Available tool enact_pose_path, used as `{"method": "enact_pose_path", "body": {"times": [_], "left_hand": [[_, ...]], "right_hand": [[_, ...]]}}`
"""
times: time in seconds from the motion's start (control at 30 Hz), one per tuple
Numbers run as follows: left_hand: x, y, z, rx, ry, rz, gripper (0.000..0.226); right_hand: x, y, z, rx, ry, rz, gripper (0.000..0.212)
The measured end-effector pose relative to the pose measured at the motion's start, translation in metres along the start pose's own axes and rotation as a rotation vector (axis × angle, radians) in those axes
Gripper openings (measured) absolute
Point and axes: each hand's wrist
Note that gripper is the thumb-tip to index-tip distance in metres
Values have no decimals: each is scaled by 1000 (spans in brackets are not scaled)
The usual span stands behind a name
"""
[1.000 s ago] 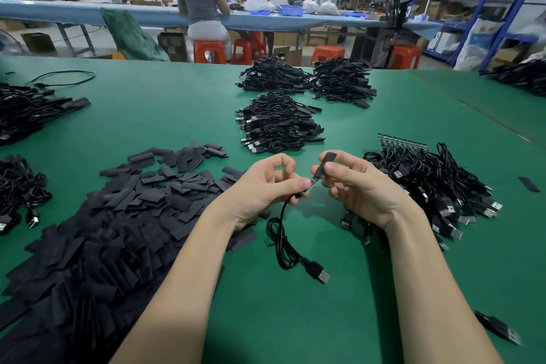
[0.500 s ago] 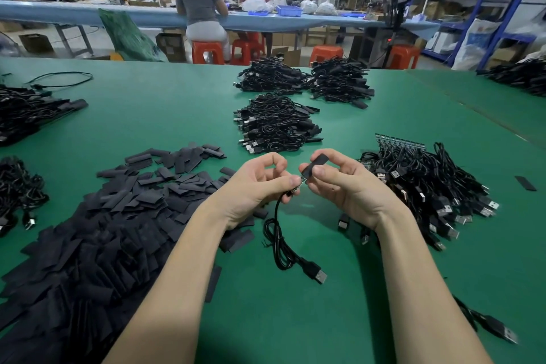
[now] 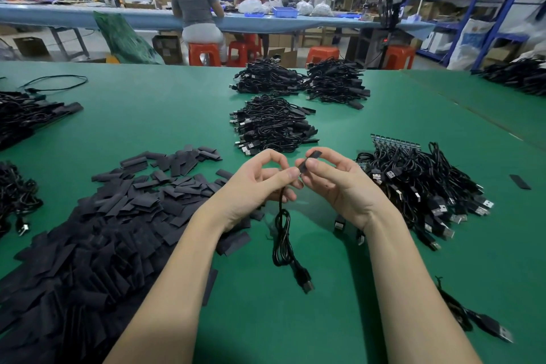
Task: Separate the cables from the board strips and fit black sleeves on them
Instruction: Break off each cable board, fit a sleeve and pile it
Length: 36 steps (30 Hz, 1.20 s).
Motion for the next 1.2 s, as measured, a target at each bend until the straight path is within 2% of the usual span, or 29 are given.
{"method": "enact_pose_path", "body": {"times": [0.27, 0.63, 0.97, 1.2], "left_hand": [[-6, 0, -11, -145, 55, 230, 12], [-8, 2, -16, -291, 141, 234, 14], [-6, 4, -15, -262, 147, 222, 14], [-7, 8, -14, -228, 165, 238, 17]], "right_hand": [[1, -6, -3, 29, -49, 112, 19], [-3, -9, 3, 2, -43, 152, 13], [-2, -6, 7, -41, 2, 150, 11], [-2, -6, 7, -76, -49, 175, 21]]}}
Point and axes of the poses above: each hand's wrist, its own x-axis away from the middle knuckle, its own y-axis out of the palm, z = x × y, and after that the axes turned 10 degrees about -x, right-handed
